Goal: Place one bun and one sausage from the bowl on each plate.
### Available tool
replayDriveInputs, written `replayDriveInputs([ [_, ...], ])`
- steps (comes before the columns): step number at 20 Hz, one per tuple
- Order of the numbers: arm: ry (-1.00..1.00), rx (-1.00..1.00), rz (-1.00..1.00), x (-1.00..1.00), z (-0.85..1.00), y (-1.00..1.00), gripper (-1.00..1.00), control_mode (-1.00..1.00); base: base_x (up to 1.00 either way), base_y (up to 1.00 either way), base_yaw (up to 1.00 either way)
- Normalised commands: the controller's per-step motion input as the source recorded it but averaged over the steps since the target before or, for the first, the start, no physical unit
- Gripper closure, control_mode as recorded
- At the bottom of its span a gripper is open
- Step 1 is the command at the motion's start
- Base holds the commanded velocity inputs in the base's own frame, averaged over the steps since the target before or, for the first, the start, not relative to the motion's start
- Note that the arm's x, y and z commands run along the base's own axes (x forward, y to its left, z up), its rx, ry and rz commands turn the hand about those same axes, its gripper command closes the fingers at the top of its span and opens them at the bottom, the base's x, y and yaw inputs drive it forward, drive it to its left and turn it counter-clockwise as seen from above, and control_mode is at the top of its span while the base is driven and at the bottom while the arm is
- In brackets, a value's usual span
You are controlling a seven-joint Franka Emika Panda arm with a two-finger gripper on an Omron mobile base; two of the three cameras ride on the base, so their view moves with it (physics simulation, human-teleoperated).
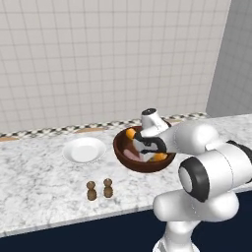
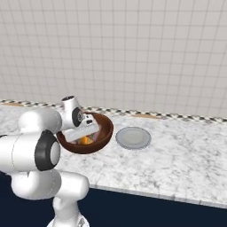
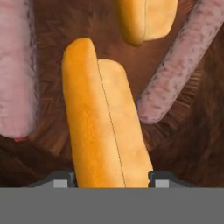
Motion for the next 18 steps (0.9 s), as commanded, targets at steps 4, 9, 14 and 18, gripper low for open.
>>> replayDriveInputs([
  [4,0.00,0.00,0.02,-0.13,0.25,-0.33,1.00,-1.00,0.00,0.00,0.00],
  [9,-0.01,0.00,0.03,-0.25,0.87,-0.10,1.00,-1.00,0.00,0.00,0.00],
  [14,0.00,0.00,0.01,0.14,0.76,-0.46,1.00,-1.00,0.00,0.00,0.00],
  [18,0.00,0.03,0.00,0.25,0.33,-0.90,1.00,-1.00,0.00,0.00,0.00],
])
